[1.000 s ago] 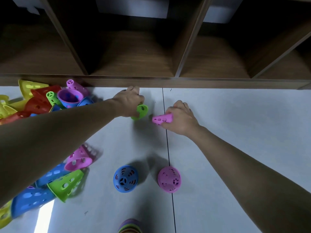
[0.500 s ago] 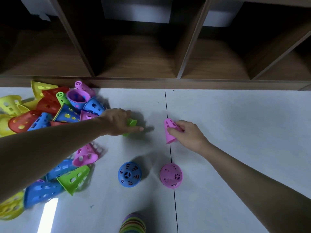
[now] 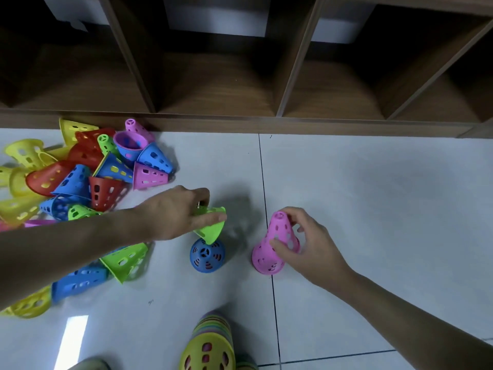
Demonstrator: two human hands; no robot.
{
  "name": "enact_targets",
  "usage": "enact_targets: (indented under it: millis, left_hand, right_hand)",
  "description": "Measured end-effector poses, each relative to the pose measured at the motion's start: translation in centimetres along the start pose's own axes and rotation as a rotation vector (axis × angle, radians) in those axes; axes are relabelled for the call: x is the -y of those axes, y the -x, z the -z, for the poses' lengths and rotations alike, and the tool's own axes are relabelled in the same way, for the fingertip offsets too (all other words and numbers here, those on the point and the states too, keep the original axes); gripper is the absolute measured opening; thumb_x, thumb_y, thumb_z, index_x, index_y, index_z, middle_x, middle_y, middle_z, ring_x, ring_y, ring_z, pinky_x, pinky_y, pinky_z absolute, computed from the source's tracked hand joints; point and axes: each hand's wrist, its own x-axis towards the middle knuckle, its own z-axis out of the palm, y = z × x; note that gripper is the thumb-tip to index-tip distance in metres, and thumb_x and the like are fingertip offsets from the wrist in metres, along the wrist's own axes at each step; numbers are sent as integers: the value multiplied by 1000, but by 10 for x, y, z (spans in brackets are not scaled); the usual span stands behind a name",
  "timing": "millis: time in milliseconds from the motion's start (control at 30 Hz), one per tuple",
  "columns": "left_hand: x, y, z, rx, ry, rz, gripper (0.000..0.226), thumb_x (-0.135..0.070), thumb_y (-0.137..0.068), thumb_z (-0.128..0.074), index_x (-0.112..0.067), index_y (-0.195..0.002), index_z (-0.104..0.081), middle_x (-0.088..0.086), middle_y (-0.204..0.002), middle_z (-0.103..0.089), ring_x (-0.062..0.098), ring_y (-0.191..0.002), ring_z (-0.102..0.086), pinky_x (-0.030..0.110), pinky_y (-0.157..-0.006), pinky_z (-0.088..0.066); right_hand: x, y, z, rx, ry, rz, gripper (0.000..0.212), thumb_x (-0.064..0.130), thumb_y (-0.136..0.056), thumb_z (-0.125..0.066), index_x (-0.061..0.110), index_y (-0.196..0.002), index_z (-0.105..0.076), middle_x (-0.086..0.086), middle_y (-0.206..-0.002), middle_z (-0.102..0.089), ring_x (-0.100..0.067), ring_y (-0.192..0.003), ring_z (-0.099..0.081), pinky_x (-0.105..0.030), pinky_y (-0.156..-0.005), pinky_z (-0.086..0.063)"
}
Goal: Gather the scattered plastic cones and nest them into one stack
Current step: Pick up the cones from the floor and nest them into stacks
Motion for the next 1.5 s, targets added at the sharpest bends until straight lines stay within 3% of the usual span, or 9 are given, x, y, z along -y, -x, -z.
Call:
enact_targets:
  millis: [100,233,400,567,700,833,1033,1300,1500]
  left_hand:
    - [-12,19,2,-21,34,-42,57,-85,-73,-49,-32,-92,-54,-2,-69,-62,10,-63,-58,33,-60,-50]
    - [-18,36,1,-125,64,-171,54,-82,-68,-60,-38,-98,-60,-13,-85,-61,6,-78,-58,35,-69,-52]
    - [-19,46,-10,-129,14,-226,45,-64,-72,-73,-34,-105,-64,-15,-93,-56,6,-83,-57,27,-74,-51]
    - [-7,55,-41,18,-79,-173,47,-55,-81,-71,-34,-121,-59,-12,-102,-50,12,-90,-61,32,-79,-53]
    - [7,62,-55,5,-32,-178,53,-50,-86,-71,-36,-133,-52,-12,-107,-48,8,-86,-57,22,-74,-48]
    - [11,64,-63,-52,-36,-158,53,-54,-85,-69,-37,-132,-52,-11,-114,-52,9,-94,-58,26,-78,-52]
    - [16,67,-73,-1,-13,-78,54,-56,-85,-64,-37,-131,-43,-11,-123,-60,15,-104,-61,36,-81,-54]
    - [42,101,-63,34,-82,-25,60,-48,-86,-67,-32,-138,-42,-6,-125,-57,19,-101,-61,36,-80,-53]
    - [65,130,-65,-6,-80,12,64,-49,-88,-65,-28,-143,-39,-6,-133,-52,19,-113,-58,31,-87,-48]
  right_hand:
    - [-13,9,-5,52,83,-3,47,45,-81,-68,48,-123,-47,22,-116,-57,-4,-114,-52,-23,-92,-45]
    - [-21,18,-12,95,137,24,40,39,-84,-69,44,-117,-47,21,-110,-56,-3,-106,-53,-26,-87,-49]
    - [-32,24,-22,162,222,89,42,32,-90,-68,38,-127,-48,26,-118,-52,3,-111,-49,-20,-93,-44]
    - [-43,30,-29,125,78,-62,77,37,-87,-74,34,-150,-30,23,-142,-39,2,-128,-41,-24,-108,-38]
    - [-53,33,-35,110,-41,-189,93,44,-77,-82,33,-152,-27,16,-146,-40,-7,-128,-50,-35,-108,-45]
    - [-50,33,-48,137,-191,-193,66,34,-78,-84,46,-130,-46,11,-132,-57,-8,-109,-66,-34,-96,-56]
    - [-40,24,-59,102,-160,-198,52,29,-83,-78,37,-128,-54,12,-121,-64,-7,-103,-67,-29,-93,-55]
    - [3,15,-103,156,-87,-128,53,29,-82,-78,33,-128,-54,10,-121,-63,-9,-106,-62,-18,-86,-49]
    - [31,7,-130,252,-94,-119,63,23,-77,-84,27,-132,-53,6,-122,-64,-10,-103,-66,-9,-81,-48]
